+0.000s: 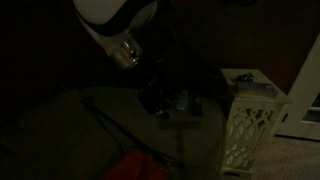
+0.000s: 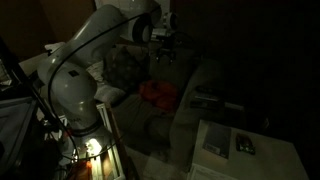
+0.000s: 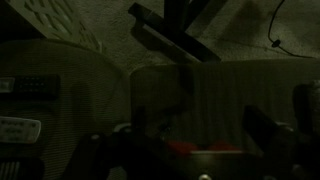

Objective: Put the black rod on the right armrest of the sofa.

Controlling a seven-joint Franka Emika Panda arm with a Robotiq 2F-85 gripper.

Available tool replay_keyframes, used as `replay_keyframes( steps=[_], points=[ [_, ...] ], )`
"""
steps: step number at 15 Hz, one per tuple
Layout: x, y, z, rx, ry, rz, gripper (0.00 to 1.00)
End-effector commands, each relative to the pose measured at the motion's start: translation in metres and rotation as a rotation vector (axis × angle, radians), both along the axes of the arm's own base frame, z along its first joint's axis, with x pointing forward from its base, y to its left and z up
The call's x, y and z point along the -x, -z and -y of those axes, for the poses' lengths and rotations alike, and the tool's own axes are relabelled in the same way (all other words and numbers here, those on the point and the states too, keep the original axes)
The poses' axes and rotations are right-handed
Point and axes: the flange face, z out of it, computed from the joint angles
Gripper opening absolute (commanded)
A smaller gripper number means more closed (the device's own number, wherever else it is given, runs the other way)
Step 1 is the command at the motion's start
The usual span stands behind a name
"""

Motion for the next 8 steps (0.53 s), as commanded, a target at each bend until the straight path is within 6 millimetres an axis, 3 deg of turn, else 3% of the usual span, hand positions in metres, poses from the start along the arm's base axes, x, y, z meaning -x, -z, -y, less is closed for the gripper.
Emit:
replay_keyframes(
  steps=[1, 4, 6, 8],
  points=[
    [-0.001, 0.004, 0.000, -0.001, 0.000, 0.001, 1.00],
    [-0.001, -0.009, -0.002, -0.029, -0.002, 0.033, 1.00],
    [-0.017, -0.015, -0.008, -0.149, -0.038, 0.152, 1.00],
    [-0.043, -0.002, 0.002, -0.212, -0.029, 0.276, 1.00]
  ],
)
